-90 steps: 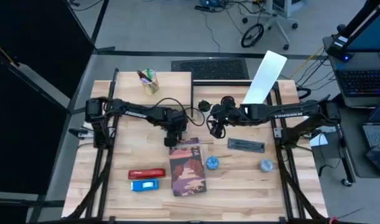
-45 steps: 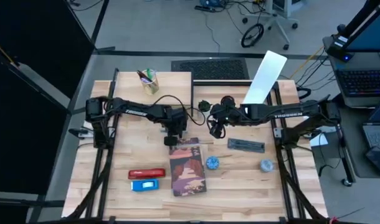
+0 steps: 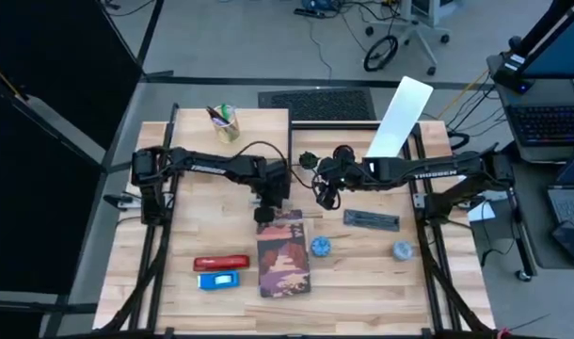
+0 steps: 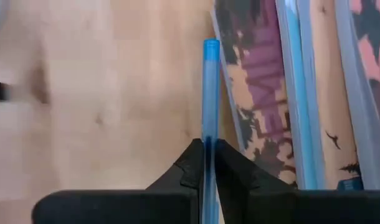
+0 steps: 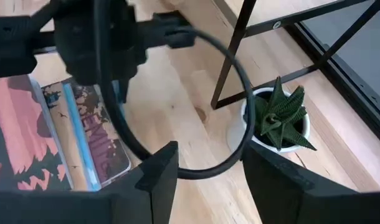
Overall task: Stock shelves
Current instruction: Put the blue pen into the gold pen holder on the shelf
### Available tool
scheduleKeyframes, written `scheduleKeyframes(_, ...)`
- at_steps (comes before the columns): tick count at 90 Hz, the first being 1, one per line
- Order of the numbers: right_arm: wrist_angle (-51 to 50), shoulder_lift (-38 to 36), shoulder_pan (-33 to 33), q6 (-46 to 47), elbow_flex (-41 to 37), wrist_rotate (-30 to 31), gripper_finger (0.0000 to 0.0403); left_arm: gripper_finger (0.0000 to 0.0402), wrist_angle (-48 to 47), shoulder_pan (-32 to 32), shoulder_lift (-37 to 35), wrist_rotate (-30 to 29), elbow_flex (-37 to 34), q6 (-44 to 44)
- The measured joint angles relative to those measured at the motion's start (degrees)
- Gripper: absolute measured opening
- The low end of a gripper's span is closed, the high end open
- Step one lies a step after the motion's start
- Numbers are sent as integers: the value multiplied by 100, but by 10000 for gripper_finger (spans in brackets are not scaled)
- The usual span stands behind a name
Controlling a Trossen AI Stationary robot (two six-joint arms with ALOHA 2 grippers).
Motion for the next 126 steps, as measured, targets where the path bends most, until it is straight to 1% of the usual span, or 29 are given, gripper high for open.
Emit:
scheduleKeyframes(8,-4,0,0,1,0,0,160,10,-57,-18,0,-80,188,1)
scheduleKeyframes(21,-2,0,0,-12,1,10,160,10,-537,-3,-9,-309,565,8)
scheduleKeyframes(29,-76,-15,-1,-274,2,19,160,10,-822,-7,-10,-347,810,8)
scheduleKeyframes(41,-213,-238,-49,-600,8,136,160,10,-1251,-15,-143,-351,1202,-33)
scheduleKeyframes(52,-382,-497,-127,-804,0,150,160,10,-1372,-1,-460,-412,1423,-188)
scheduleKeyframes(70,-304,-913,-316,-861,4,147,160,10,-1366,43,-1227,-876,1503,-581)
scheduleKeyframes(84,-245,-1032,-413,-861,4,148,160,10,-1250,183,-1864,-1282,1503,-776)
scheduleKeyframes(90,-280,-1019,-433,-860,4,144,160,10,-1285,274,-2117,-1565,1503,-864)
scheduleKeyframes(100,-221,-1009,-455,-861,2,136,160,10,-1015,530,-2551,-1955,1500,-892)
scheduleKeyframes(107,-218,-1008,-455,-859,2,133,160,10,-482,754,-2819,-2187,1505,-896)
scheduleKeyframes(112,-218,-1005,-455,-860,2,127,160,10,-308,941,-2968,-2318,1500,-875)
scheduleKeyframes(117,-213,-1008,-453,-859,2,127,160,10,134,1118,-3076,-2419,1506,-850)
scheduleKeyframes(126,-223,-1003,-452,-803,2,122,160,10,324,1492,-3291,-2564,1498,-716)
